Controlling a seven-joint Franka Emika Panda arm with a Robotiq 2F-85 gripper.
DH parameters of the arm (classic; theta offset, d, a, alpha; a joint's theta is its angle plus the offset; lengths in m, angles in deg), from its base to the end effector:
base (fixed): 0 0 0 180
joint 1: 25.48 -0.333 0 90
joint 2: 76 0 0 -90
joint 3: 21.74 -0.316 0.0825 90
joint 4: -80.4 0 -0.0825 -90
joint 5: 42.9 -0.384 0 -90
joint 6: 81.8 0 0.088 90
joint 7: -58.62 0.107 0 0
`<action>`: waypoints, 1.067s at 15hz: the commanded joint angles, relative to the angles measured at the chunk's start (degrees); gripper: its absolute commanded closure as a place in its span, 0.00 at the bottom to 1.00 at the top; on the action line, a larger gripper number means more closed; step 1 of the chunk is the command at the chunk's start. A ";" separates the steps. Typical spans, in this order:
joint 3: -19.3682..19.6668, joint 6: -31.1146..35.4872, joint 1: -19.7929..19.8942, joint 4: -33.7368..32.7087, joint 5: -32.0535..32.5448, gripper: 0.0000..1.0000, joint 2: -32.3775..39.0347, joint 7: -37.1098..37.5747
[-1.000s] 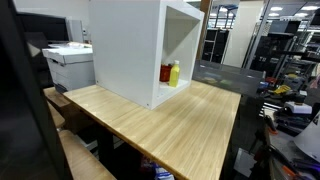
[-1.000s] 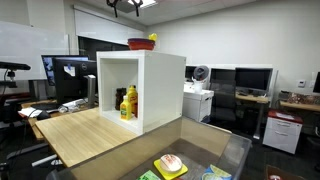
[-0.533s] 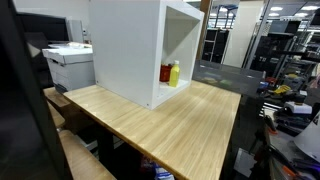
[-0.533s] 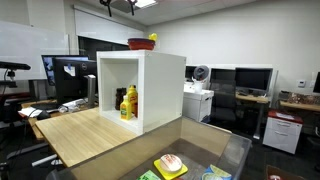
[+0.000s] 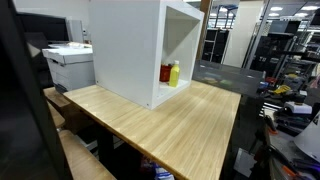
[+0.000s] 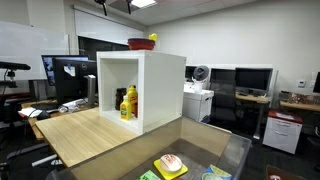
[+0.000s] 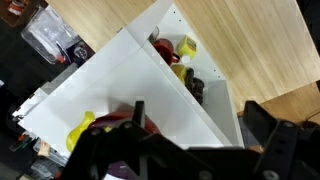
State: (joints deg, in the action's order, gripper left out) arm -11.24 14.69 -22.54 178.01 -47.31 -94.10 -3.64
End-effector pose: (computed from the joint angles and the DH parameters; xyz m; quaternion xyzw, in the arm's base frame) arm 0.4451 -0.1177 0.7312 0.8983 0.4094 0.1555 0.0359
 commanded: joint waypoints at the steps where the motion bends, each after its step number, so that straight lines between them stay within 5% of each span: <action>1: -0.58 1.82 0.49 4.52 2.57 0.00 -2.80 3.35; 16: 0.21 6.08 0.38 14.04 6.28 0.00 -5.71 11.52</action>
State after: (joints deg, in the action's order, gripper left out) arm -10.68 18.58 -22.51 188.31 -41.87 -97.25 5.63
